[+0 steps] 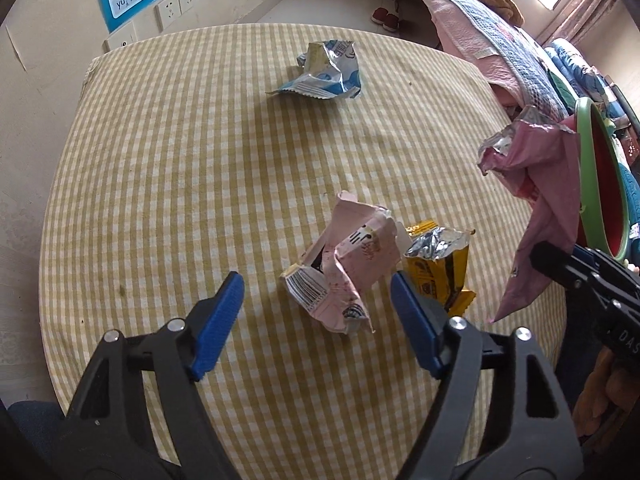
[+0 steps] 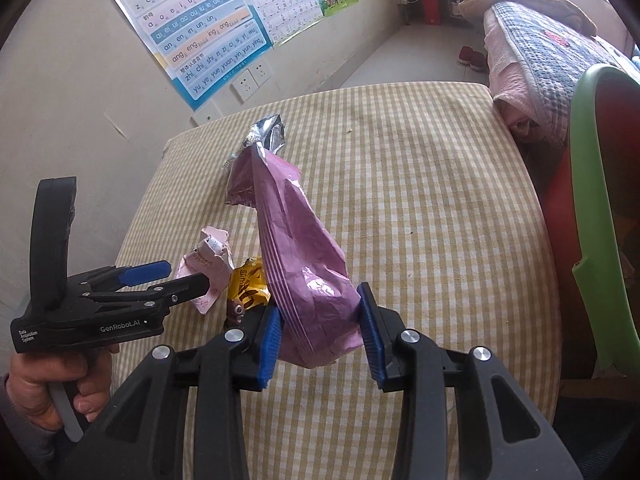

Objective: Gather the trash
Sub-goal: 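Grasp the purple bag with the right tool while the left tool grasps the white-pink wrapper, then carry the purple bag and white-pink wrapper with both tools over the bucket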

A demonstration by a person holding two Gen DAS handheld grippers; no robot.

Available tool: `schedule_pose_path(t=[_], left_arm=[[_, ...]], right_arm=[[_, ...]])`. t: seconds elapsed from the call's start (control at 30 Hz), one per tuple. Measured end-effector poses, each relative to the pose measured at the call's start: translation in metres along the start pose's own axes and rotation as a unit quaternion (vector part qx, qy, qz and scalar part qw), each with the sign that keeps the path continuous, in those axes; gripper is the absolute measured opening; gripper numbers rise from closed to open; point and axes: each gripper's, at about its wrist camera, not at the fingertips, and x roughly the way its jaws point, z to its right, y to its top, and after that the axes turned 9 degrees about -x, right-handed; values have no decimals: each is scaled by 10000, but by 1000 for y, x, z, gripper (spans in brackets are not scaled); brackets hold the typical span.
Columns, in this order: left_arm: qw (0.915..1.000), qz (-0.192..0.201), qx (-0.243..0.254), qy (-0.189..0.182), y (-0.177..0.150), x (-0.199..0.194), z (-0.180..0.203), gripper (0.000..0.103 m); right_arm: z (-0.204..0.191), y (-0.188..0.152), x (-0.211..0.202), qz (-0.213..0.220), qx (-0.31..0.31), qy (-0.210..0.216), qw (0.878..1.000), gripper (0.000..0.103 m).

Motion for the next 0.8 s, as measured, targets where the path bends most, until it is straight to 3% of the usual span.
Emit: schedule_pose_path(t=[0.1,0.13,0.43,0.8], left_arm=[[10000,-79,4,-5,3,6,3,45],[9999,-113,19,-19,3,8,4,42],[9998,-47,-12,-181,5,1,9,33],[9993,257,-121,-235,-8,-40,2,32]], right_arm=[[4,1,1,12,54,10,10000,35],[5,1,1,14,69,17,10000,35],[6,2,0,42,80,36,10000,35],[-8,5,-21,283,-45,-24,9996,35]])
